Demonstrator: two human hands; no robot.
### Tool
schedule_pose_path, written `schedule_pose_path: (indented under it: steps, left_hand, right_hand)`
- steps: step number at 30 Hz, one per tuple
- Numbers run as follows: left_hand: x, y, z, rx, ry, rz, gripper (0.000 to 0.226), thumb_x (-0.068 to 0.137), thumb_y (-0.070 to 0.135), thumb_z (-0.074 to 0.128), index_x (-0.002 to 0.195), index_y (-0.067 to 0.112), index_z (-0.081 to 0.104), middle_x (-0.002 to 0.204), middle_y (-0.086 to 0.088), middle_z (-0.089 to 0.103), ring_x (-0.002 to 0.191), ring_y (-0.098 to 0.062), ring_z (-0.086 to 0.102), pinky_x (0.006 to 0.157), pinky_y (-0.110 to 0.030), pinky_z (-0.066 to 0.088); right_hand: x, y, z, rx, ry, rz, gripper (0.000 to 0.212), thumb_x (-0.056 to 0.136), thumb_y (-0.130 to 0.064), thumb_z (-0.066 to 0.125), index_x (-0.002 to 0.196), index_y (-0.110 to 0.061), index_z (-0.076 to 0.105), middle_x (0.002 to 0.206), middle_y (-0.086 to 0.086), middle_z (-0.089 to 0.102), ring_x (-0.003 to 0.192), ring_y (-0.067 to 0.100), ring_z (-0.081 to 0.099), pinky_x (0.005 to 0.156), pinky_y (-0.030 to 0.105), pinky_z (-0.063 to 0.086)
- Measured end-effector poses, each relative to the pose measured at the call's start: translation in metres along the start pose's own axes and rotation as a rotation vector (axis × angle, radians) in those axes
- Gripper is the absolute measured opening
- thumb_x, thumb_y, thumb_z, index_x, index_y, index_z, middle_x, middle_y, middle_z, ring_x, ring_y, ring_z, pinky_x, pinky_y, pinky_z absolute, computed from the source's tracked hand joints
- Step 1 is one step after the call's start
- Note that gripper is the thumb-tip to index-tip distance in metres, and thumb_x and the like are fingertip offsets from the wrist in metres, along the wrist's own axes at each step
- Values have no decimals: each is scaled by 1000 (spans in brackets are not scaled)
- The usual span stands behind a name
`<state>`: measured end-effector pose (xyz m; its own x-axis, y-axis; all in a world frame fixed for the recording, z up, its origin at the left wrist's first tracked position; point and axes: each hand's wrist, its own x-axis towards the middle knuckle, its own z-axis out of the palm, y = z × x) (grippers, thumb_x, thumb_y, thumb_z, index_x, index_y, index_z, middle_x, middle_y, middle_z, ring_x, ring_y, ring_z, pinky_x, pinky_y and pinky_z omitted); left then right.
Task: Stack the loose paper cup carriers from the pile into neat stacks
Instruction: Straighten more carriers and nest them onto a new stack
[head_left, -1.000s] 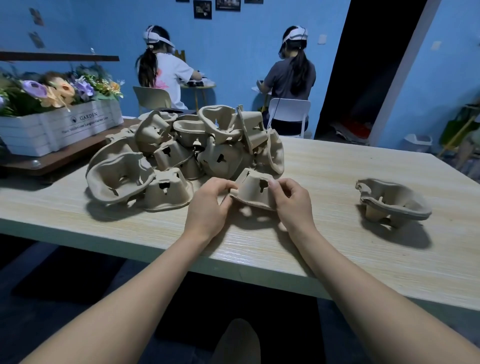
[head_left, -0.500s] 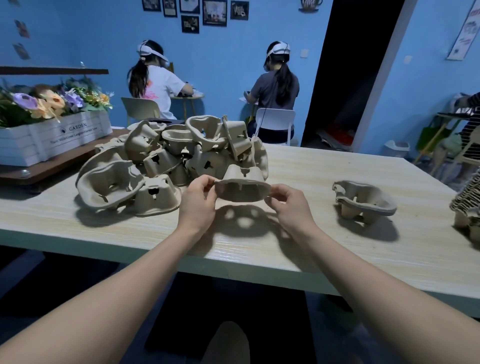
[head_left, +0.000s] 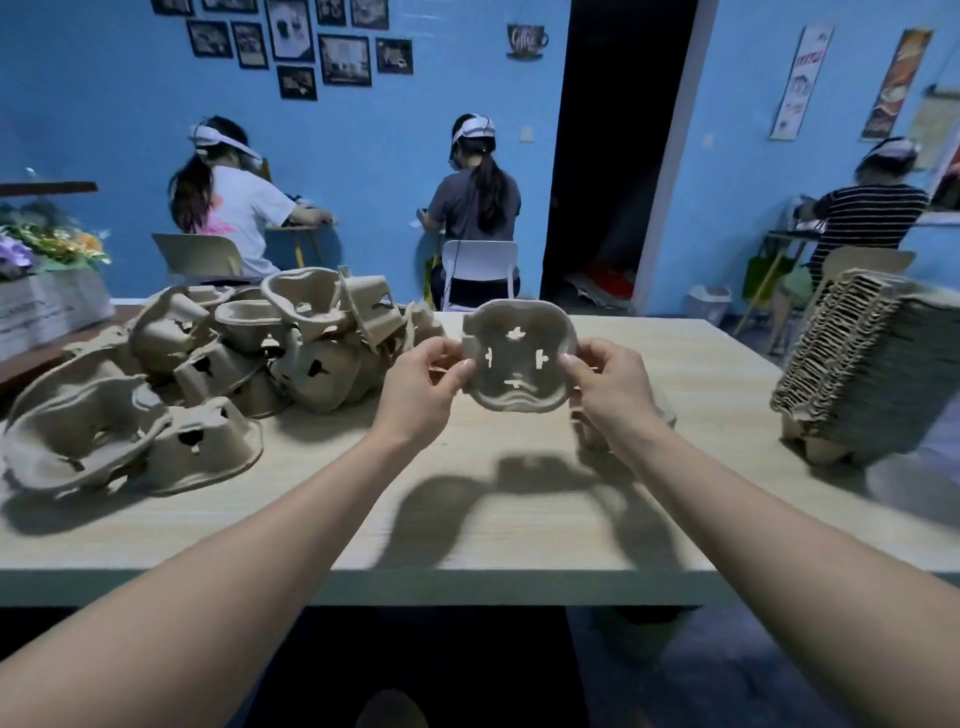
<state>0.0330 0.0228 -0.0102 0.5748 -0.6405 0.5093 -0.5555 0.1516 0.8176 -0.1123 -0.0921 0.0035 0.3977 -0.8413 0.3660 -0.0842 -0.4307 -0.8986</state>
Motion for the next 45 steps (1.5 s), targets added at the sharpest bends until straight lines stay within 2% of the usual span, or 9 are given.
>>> schedule_pose_path:
  steps: [2, 5, 11, 17, 21, 24, 28, 42, 45]
  left_hand:
    - [6, 9, 16, -65, -2, -23, 23, 88, 9, 63, 76, 28, 59, 68, 7, 61, 61, -5, 56, 69, -31, 51]
    - [15, 19, 41, -96, 2, -35, 15, 88, 10, 64, 76, 20, 62, 68, 3, 63, 62, -10, 57, 68, -31, 51]
    - [26, 29, 85, -80, -18, -88, 11, 86, 13, 67, 76, 17, 62, 70, 0, 66, 65, -14, 63, 71, -33, 54]
    - [23, 21, 112, -35, -35, -176, 10, 84, 20, 70, 76, 17, 66, 72, 0, 69, 72, -18, 69, 72, -30, 54]
    - [21, 13, 117, 22, -34, -228, 13, 82, 28, 71, 80, 15, 69, 74, 0, 70, 73, -16, 68, 71, -28, 51]
    - [19, 11, 118, 70, -40, -232, 17, 82, 29, 71, 87, 13, 69, 76, 1, 67, 74, -14, 62, 68, -25, 45]
    - [16, 9, 119, 98, -52, -222, 17, 84, 29, 70, 90, 14, 67, 79, 4, 66, 80, -13, 62, 75, -26, 48]
    - [15, 9, 119, 200, -109, -240, 20, 86, 32, 66, 96, 14, 64, 84, 3, 61, 79, -14, 57, 68, -26, 41]
    - [13, 9, 113, 235, -118, -187, 25, 88, 33, 63, 105, 14, 61, 94, 3, 61, 86, -14, 56, 75, -27, 43]
  right_hand:
    - [4, 0, -15, -2, 41, 23, 9, 86, -7, 60, 84, -15, 65, 79, 3, 65, 75, 21, 59, 74, 44, 53]
    - [13, 5, -36, -48, 120, 74, 24, 80, -8, 67, 103, -11, 58, 90, 2, 63, 85, 21, 60, 82, 41, 52]
    - [22, 16, -68, -198, 277, 103, 11, 84, -15, 64, 92, -10, 70, 91, 4, 69, 87, 19, 62, 82, 32, 49]
    - [20, 26, -81, -316, 266, 115, 17, 87, -12, 58, 79, -8, 71, 85, 8, 70, 84, 24, 60, 76, 30, 45]
    - [16, 32, -82, -384, 233, 162, 35, 88, -9, 53, 54, -15, 51, 57, 0, 51, 67, 19, 44, 60, 27, 32]
    - [13, 36, -81, -427, 221, 181, 36, 88, -8, 52, 53, -11, 46, 53, 3, 35, 60, 19, 33, 54, 32, 27]
    - [10, 40, -79, -461, 219, 166, 37, 88, -8, 52, 52, -11, 42, 51, 3, 32, 52, 16, 29, 43, 23, 26]
    - [12, 49, -77, -510, 205, 219, 24, 86, -8, 52, 66, 1, 61, 67, 12, 53, 68, 25, 45, 57, 31, 34]
    - [14, 46, -74, -480, 205, 196, 18, 89, -13, 55, 93, -5, 71, 101, 9, 69, 99, 27, 59, 81, 32, 46]
